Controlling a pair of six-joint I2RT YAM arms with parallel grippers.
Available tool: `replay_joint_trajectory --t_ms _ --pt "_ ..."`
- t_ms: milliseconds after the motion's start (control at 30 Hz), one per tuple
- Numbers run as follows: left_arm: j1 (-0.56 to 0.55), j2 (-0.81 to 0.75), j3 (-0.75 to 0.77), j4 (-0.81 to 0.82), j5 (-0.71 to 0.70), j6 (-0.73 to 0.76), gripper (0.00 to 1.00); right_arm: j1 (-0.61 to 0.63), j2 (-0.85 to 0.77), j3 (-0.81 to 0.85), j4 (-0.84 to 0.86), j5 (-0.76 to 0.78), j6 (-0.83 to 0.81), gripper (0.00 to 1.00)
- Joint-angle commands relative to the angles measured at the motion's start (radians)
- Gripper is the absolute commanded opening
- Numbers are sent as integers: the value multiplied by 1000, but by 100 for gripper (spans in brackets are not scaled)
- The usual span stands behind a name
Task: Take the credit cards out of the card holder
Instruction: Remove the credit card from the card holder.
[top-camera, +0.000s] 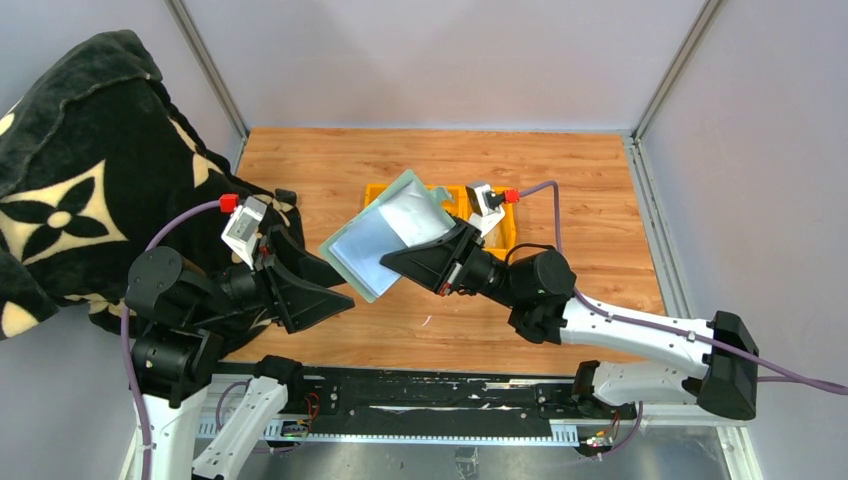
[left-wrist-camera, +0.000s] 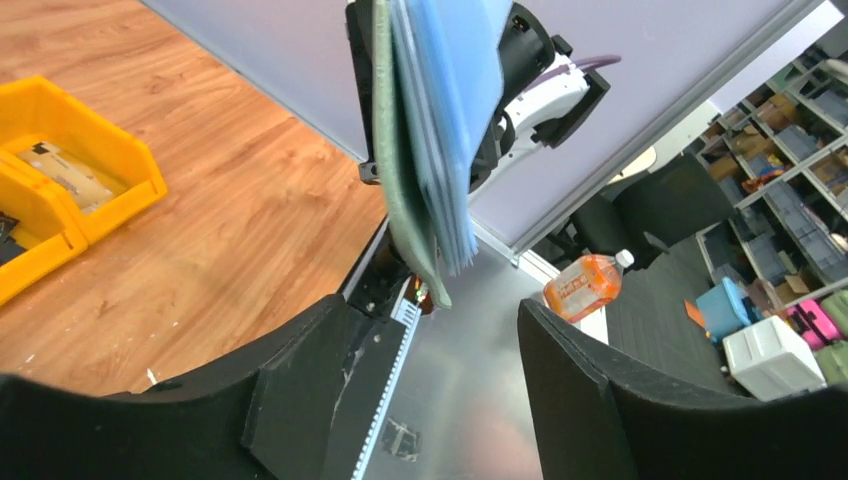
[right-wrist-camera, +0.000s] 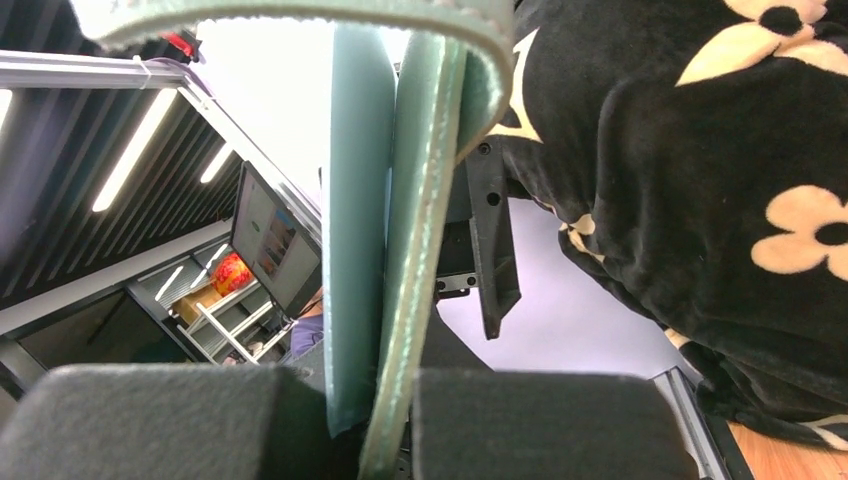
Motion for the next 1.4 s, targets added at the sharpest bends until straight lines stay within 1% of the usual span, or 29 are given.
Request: replay_joint_trajectory --t_ms 0,67,133,267,400,500,600,733,833,933,967,1033,1133,1200,1233,1267,1333,1367 --pt "-1 2 11 -3 -14 -15 69 -4 -44 -4 42 -7 -8 0" --pt "-1 6 13 34 -7 -50 69 -4 -35 -5 49 -13 0 0" --pt "-1 12 16 51 -6 -66 66 -1 -24 -7 62 -17 9 0" --pt "-1 23 32 71 -8 -78 56 8 -4 -3 77 -23 15 0" --pt "-1 33 38 77 -13 -70 43 18 14 5 86 -25 20 0" --pt "-1 36 36 60 -30 -44 35 26 35 15 98 -31 22 0" --pt "-1 36 30 48 -39 -15 23 33 50 21 112 -39 34 0" --pt "-1 33 53 -8 -50 59 11 34 32 4 118 -16 33 1" --pt "-1 37 82 -53 -42 117 5 31 -1 -11 102 9 13 4" --pt "-1 37 99 -51 -21 122 2 31 -10 1 71 5 9 5" --pt "-1 37 102 -48 -20 121 1 32 -6 7 68 -5 14 8" --pt "-1 38 110 -50 -17 127 0 31 10 14 73 -24 25 17" --pt "-1 41 139 -86 -1 169 0 31 8 5 67 -27 26 34" --pt "-1 50 172 -138 11 217 0 24 -12 -4 31 0 19 37" --pt "-1 53 180 -156 18 232 0 20 -23 -8 12 12 11 36" --pt "-1 53 185 -167 24 240 0 20 -27 -10 6 17 5 30" --pt "-1 52 181 -169 31 234 0 20 -26 -6 0 20 4 16" --pt "-1 48 174 -155 36 221 0 20 -21 -3 0 19 10 10"
